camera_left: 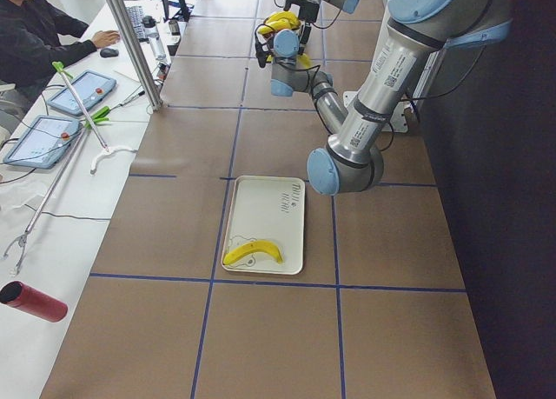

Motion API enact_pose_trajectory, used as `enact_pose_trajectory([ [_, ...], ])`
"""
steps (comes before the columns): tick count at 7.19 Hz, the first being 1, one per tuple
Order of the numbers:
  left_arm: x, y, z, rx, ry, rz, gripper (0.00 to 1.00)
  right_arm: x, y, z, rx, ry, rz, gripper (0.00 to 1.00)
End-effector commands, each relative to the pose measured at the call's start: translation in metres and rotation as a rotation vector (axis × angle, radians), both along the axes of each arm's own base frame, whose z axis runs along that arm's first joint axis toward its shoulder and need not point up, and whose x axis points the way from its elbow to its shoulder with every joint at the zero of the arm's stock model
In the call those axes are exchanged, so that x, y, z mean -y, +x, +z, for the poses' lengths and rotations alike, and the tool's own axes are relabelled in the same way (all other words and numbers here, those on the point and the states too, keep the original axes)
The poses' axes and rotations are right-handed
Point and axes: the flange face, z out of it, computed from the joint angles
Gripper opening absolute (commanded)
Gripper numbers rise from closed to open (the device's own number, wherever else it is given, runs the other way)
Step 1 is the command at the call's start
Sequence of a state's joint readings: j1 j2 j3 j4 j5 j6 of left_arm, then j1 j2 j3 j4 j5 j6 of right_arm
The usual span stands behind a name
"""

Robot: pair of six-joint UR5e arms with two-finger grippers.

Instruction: Transfer all bananas from basket to plate

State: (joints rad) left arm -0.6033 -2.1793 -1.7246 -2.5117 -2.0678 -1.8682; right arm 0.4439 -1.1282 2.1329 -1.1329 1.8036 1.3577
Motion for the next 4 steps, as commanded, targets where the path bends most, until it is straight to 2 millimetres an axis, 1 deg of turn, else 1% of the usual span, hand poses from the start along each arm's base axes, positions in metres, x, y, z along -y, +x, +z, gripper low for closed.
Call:
enact_pose_trajectory([
  [1, 0.001, 0.000, 0.003, 0.003, -0.004, -0.001, 0.00, -0.001, 0.002, -0.002, 0.012, -0.023, 0.004, 1.00],
  [2, 0.003, 0.003, 0.006, 0.012, -0.008, -0.001, 0.00, -0.002, 0.003, -0.003, 0.016, -0.027, 0.004, 1.00],
  [3, 0.013, -0.002, 0.011, 0.023, -0.013, -0.020, 0.00, -0.001, 0.006, -0.005, 0.020, -0.025, 0.006, 1.00],
  [4, 0.032, -0.012, 0.017, 0.039, -0.028, -0.054, 0.00, -0.002, 0.008, -0.005, 0.022, -0.026, 0.009, 1.00],
])
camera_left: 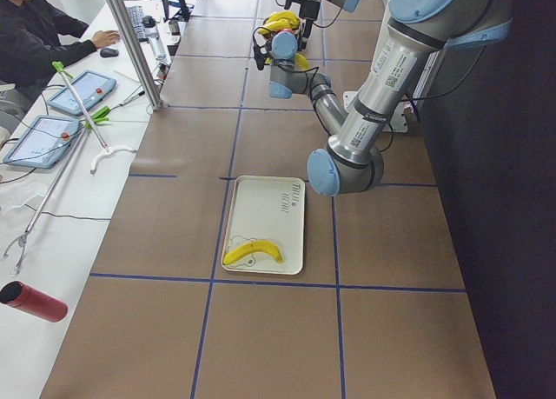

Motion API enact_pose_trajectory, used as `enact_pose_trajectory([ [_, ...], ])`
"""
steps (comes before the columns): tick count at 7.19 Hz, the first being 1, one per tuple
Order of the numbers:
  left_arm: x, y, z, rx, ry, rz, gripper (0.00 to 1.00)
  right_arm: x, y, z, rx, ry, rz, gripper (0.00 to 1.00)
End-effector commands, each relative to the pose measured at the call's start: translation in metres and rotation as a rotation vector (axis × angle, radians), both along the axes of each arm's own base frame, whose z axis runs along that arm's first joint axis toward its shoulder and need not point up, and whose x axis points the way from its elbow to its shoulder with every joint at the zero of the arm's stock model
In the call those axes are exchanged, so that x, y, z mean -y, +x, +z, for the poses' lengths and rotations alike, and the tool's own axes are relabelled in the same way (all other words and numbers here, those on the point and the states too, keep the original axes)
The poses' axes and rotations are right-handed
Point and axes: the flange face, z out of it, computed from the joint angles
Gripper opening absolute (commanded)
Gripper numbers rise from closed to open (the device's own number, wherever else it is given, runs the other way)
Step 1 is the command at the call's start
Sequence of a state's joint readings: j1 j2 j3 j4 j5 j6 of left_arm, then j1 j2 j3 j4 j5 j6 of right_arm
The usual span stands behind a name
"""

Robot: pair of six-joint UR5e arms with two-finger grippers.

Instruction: Transfer all bananas from basket to plate

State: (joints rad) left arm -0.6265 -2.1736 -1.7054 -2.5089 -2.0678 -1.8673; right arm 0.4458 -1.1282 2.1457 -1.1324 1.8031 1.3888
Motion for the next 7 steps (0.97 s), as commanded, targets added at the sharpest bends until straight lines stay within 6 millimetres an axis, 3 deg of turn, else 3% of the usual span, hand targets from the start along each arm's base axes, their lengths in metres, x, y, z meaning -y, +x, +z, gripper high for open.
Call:
enact_pose_trajectory([
  [1, 0.053, -0.012, 0.035, 0.098, -0.059, -0.070, 0.00, -0.002, 0.012, -0.003, 0.013, 0.003, 0.005, 0.99],
  [2, 0.083, -0.009, 0.071, 0.211, -0.083, -0.063, 0.00, -0.003, 0.017, -0.004, 0.017, 0.006, 0.004, 0.99],
  [3, 0.100, -0.026, 0.112, 0.313, -0.059, -0.074, 0.00, -0.004, 0.020, -0.006, 0.021, 0.007, 0.008, 0.99],
  [4, 0.117, -0.063, 0.152, 0.394, -0.083, -0.030, 0.00, -0.005, 0.023, -0.007, 0.027, 0.007, 0.011, 0.99],
  [5, 0.138, -0.117, 0.174, 0.430, -0.083, -0.033, 0.00, -0.004, 0.023, -0.007, 0.026, 0.005, 0.014, 0.99],
  [7, 0.102, -0.183, 0.305, 0.582, -0.003, -0.006, 0.00, -0.002, 0.028, 0.017, -0.020, -0.016, 0.037, 0.99],
])
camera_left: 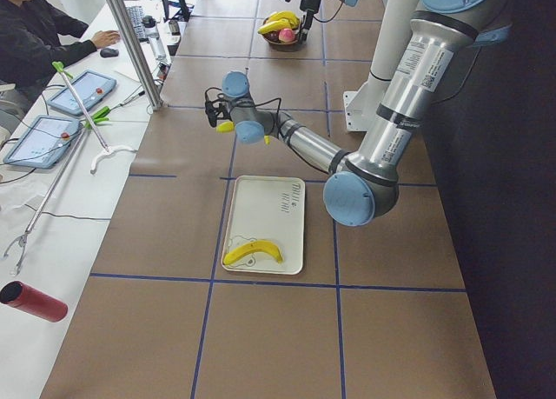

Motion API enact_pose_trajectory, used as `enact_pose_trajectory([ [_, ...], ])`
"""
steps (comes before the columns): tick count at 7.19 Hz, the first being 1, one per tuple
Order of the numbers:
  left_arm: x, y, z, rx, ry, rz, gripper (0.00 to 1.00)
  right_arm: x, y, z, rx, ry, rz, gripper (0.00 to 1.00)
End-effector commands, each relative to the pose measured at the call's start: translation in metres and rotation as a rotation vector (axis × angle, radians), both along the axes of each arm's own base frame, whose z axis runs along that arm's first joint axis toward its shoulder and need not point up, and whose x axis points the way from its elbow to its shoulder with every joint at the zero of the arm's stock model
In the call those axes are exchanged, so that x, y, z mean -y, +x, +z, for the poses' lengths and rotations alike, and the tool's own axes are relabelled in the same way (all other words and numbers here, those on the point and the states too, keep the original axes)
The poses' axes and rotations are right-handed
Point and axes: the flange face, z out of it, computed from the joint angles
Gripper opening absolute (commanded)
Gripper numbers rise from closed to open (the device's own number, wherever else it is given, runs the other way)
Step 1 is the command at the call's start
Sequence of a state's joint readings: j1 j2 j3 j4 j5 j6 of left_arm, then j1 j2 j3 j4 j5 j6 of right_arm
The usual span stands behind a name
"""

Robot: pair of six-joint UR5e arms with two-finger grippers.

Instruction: Transfer all bananas from basket to plate

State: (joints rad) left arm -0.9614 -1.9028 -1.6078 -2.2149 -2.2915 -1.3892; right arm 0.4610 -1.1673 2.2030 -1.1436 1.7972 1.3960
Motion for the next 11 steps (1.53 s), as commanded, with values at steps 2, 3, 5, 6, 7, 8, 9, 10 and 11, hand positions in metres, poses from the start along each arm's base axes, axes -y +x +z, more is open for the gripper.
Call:
enact_pose_trajectory([
  [2, -0.040, -0.069, 0.144, 0.188, -0.036, -0.007, 0.00, 0.014, 0.015, 0.037, -0.068, -0.035, 0.051, 0.99],
  [3, -0.048, -0.072, 0.165, 0.230, -0.053, -0.023, 0.00, 0.017, 0.020, 0.045, -0.084, -0.044, 0.060, 0.99],
  [5, -0.060, -0.074, 0.196, 0.299, -0.074, -0.043, 0.00, 0.019, 0.023, 0.056, -0.103, -0.054, 0.068, 0.99],
  [6, -0.063, -0.068, 0.201, 0.322, -0.068, -0.045, 0.00, 0.020, 0.023, 0.057, -0.106, -0.056, 0.068, 0.99],
  [7, -0.065, -0.067, 0.203, 0.326, -0.067, -0.043, 0.00, 0.019, 0.024, 0.057, -0.106, -0.056, 0.068, 0.99],
  [8, -0.073, -0.070, 0.216, 0.352, -0.073, -0.042, 0.00, 0.020, 0.023, 0.059, -0.110, -0.058, 0.069, 0.99],
  [9, -0.075, -0.075, 0.225, 0.392, -0.016, -0.023, 0.00, 0.019, 0.022, 0.057, -0.104, -0.055, 0.066, 0.99],
  [10, -0.076, -0.075, 0.227, 0.394, -0.010, -0.015, 0.00, 0.019, 0.023, 0.057, -0.104, -0.055, 0.068, 0.99],
  [11, -0.076, -0.075, 0.229, 0.398, -0.009, -0.010, 0.18, 0.019, 0.023, 0.058, -0.106, -0.056, 0.068, 0.99],
])
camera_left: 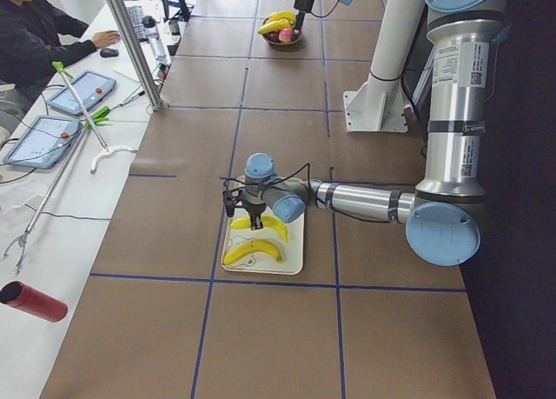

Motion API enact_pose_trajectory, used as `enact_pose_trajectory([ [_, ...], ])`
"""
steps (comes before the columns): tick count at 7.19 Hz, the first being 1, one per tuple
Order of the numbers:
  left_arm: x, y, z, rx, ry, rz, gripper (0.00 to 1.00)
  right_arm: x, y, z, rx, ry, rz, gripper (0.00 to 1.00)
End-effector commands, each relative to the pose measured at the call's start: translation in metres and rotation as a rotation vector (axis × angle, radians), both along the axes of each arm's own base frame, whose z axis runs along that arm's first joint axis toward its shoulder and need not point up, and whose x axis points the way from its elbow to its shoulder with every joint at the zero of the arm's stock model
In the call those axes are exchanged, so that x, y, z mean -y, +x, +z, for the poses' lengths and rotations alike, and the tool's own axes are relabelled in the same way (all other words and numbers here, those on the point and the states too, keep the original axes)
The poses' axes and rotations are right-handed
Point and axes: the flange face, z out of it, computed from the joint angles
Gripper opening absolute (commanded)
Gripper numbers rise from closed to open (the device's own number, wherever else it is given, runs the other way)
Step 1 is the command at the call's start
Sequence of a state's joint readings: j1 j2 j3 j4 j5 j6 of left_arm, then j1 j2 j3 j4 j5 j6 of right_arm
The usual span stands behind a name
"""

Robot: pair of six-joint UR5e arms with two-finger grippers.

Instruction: Transfer all bananas from basket to plate

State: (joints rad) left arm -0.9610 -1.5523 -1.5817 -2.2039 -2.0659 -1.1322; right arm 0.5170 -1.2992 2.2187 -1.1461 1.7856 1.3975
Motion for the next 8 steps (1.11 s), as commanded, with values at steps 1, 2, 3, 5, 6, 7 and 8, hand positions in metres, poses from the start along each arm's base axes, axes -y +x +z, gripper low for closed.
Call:
enact_pose_trajectory([
  [1, -0.001, -0.001, 0.006, 0.020, 0.037, 0.041, 0.99, 0.000, 0.000, 0.000, -0.001, 0.001, 0.000, 0.99],
  [2, -0.001, 0.000, -0.003, 0.006, 0.055, 0.051, 0.99, 0.000, 0.000, 0.002, -0.003, -0.001, 0.000, 0.99],
  [3, 0.002, -0.003, -0.013, -0.008, 0.066, 0.046, 0.99, 0.001, 0.002, 0.007, -0.014, -0.007, 0.001, 0.99],
  [5, 0.001, -0.017, -0.078, -0.032, 0.041, 0.043, 0.99, 0.016, 0.025, 0.039, -0.073, -0.032, 0.034, 1.00],
  [6, -0.008, -0.020, -0.129, -0.024, 0.028, 0.049, 0.99, 0.023, 0.040, 0.061, -0.125, -0.023, 0.032, 1.00],
  [7, -0.009, -0.018, -0.184, -0.017, 0.018, 0.050, 0.99, 0.031, 0.069, 0.095, -0.197, 0.000, 0.002, 1.00],
  [8, -0.009, 0.000, -0.232, -0.054, 0.029, 0.050, 0.99, 0.034, 0.103, 0.134, -0.267, 0.018, -0.033, 1.00],
])
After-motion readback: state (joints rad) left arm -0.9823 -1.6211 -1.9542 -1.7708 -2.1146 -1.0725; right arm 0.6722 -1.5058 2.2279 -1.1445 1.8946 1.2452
